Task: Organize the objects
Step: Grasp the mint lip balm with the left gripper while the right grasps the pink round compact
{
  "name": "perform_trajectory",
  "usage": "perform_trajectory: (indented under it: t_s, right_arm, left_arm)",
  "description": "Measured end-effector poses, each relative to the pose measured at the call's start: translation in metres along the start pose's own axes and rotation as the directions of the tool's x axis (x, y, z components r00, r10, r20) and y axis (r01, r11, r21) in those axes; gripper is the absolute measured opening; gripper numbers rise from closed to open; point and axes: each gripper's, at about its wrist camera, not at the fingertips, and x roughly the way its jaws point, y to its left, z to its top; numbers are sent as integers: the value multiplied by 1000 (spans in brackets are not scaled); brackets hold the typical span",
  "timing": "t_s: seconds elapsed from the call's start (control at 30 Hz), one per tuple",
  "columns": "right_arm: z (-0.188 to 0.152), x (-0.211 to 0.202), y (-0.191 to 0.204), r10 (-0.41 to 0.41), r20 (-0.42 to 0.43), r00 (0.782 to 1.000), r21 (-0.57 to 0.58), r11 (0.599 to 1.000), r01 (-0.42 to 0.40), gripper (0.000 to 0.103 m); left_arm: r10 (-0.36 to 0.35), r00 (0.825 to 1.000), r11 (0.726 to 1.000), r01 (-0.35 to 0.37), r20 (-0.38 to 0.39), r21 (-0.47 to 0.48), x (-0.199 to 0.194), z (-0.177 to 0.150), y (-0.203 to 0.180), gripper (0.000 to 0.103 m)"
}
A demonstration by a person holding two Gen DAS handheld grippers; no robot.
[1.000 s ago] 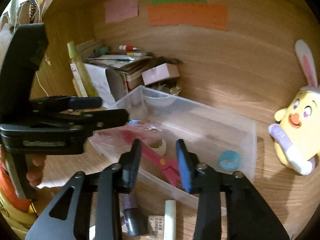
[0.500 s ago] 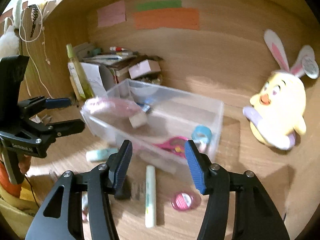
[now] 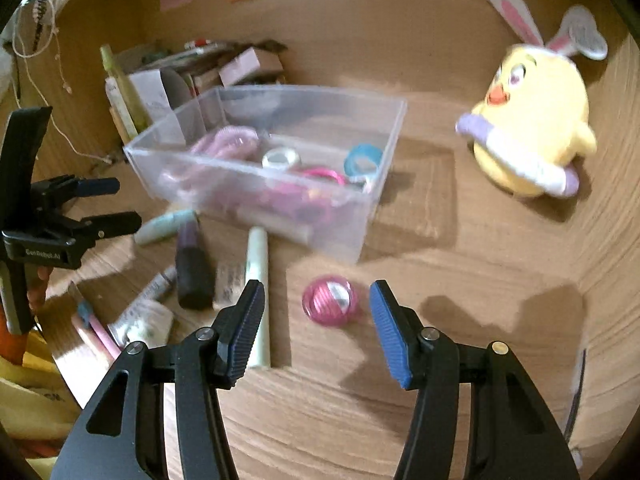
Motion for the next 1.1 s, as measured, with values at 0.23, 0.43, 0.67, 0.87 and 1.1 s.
perform_trajectory:
  t_s: [0.23, 0.43, 0.67, 0.87, 1.1]
  right_arm:
    - [-8, 21, -5, 19, -70, 997, 28, 999, -18, 51]
    - [-6, 31, -7, 15, -84, 996, 44, 999, -12, 51]
    - [-2, 37, -2, 12, -75, 997, 24, 1000, -10, 32]
    - [-4, 27, 3, 25, -38, 999, 13, 1000, -24, 32]
    - [6, 5, 6, 41, 27, 999, 24, 999, -41, 32]
  left_arm:
    - [-41, 995, 999, 42, -88, 7, 23, -1, -4, 65]
    - [-37, 995, 999, 37, -89, -1, 26, 1, -4, 55]
    - [-76, 994, 997, 76, -80, 3, 22, 1, -7, 24]
    - [-72, 995, 997, 72, -66, -6, 15, -2, -4, 25]
    - [-60, 998, 998, 60, 5, -24, -12, -2, -3, 24]
